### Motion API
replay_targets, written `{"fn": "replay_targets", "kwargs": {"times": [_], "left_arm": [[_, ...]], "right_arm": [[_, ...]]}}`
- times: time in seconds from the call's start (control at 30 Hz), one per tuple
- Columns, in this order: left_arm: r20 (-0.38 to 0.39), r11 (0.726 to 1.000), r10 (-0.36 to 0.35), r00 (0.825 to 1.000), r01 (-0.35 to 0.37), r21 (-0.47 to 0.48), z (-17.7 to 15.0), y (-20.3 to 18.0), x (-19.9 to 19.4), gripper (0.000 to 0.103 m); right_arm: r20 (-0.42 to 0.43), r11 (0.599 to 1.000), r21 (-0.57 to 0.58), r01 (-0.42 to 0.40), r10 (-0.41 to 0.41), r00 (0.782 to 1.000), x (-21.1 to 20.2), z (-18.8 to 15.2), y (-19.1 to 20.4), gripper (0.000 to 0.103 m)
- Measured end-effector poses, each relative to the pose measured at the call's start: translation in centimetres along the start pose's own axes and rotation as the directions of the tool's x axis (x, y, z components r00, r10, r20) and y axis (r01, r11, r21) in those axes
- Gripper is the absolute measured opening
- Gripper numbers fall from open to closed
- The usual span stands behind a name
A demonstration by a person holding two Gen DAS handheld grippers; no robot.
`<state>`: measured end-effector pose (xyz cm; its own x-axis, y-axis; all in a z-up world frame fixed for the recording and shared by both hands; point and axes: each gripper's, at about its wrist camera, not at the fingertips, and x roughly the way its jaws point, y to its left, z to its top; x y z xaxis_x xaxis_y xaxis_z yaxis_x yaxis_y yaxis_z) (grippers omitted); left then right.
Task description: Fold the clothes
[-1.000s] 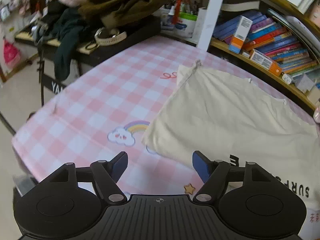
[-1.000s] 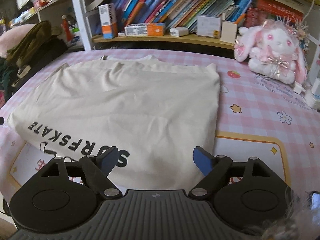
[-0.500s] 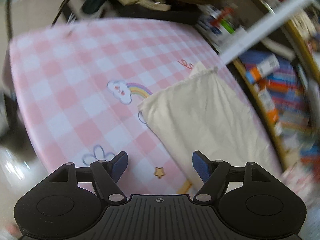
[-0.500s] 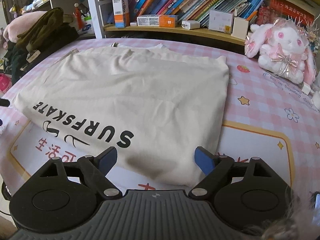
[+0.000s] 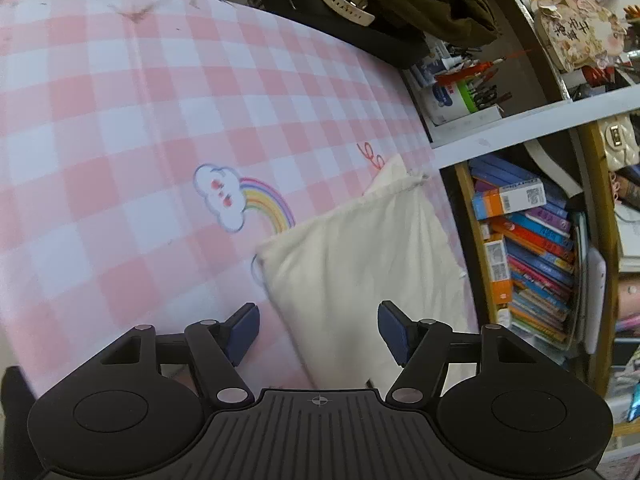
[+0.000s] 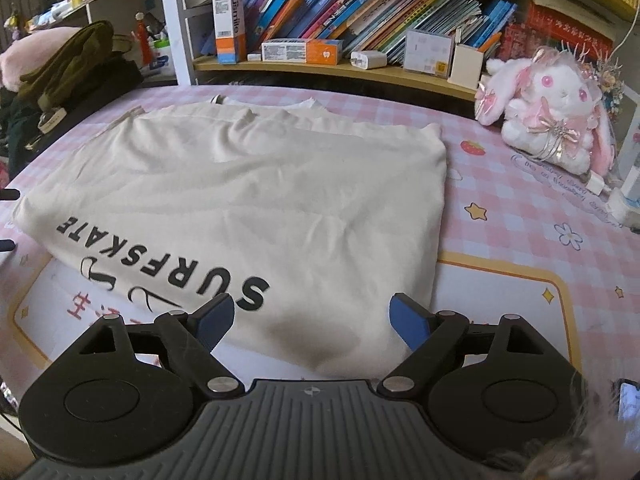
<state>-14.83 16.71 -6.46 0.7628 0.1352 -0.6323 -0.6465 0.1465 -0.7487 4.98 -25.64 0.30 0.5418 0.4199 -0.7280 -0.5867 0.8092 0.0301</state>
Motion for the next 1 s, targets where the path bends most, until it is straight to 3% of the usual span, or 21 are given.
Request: {"fn": "replay_targets", "kwargs": {"times": [0.27, 0.37, 0.4, 0.53, 0.6, 0.67, 0.73, 0.87, 0.9, 1.0], "left_arm": [[-0.091, 0.993, -0.083, 0.992, 0.075, -0.089, 2.7, 0.9, 1.6, 0.065], [-0.119, 0.991, -0.095, 0.988, 0.082, -0.11, 3.2, 1.2, 1.9, 0.059], [-0.127, 0.99, -0.098, 0.987, 0.083, -0.118, 3.4, 1.4, 2.0, 0.055], [-0.175, 0.991, -0.091, 0.98, 0.071, -0.116, 4.2, 2.0, 2.7, 0.024], [-0.2, 0.992, -0.093, 0.975, 0.074, -0.103, 4.7, 2.2, 3.0, 0.015], [-0.223, 0.994, -0.103, 0.969, 0.092, -0.057, 5.1, 1.8, 3.0, 0.01], [-0.244, 0.988, -0.121, 0.962, 0.141, 0.064, 5.3, 0.1, 2.6, 0.008], [-0.297, 0.914, -0.146, 0.944, 0.244, 0.324, 5.1, -4.2, 1.7, 0.008], [-0.307, 0.899, -0.147, 0.94, 0.256, 0.355, 5.1, -4.7, 1.6, 0.008], [-0.331, 0.889, -0.157, 0.93, 0.279, 0.363, 5.1, -5.0, 1.8, 0.008]], "right_arm": [[0.008, 1.0, -0.006, 0.02, -0.02, 1.0, -0.2, 1.3, 4.5, 0.084], [0.011, 1.0, -0.016, 0.017, -0.017, 1.0, 0.0, 1.8, 6.6, 0.084], [0.012, 1.0, -0.021, 0.016, -0.015, 1.0, 0.2, 2.0, 7.3, 0.084], [0.017, 0.999, -0.054, -0.004, 0.005, 1.0, 0.7, 2.8, 10.4, 0.084], [0.02, 0.996, -0.088, -0.031, 0.033, 0.999, 1.2, 3.4, 12.3, 0.084], [0.021, 0.989, -0.132, -0.069, 0.072, 0.997, 1.6, 3.9, 14.4, 0.084], [0.019, 0.976, -0.187, -0.108, 0.113, 0.993, 2.1, 4.3, 16.6, 0.084], [0.02, 0.936, -0.312, -0.161, 0.176, 0.984, 2.8, 5.2, 20.9, 0.084], [0.021, 0.925, -0.339, -0.174, 0.192, 0.981, 3.0, 5.5, 21.9, 0.084], [0.027, 0.886, -0.42, -0.195, 0.227, 0.974, 3.9, 6.3, 25.0, 0.084]]}}
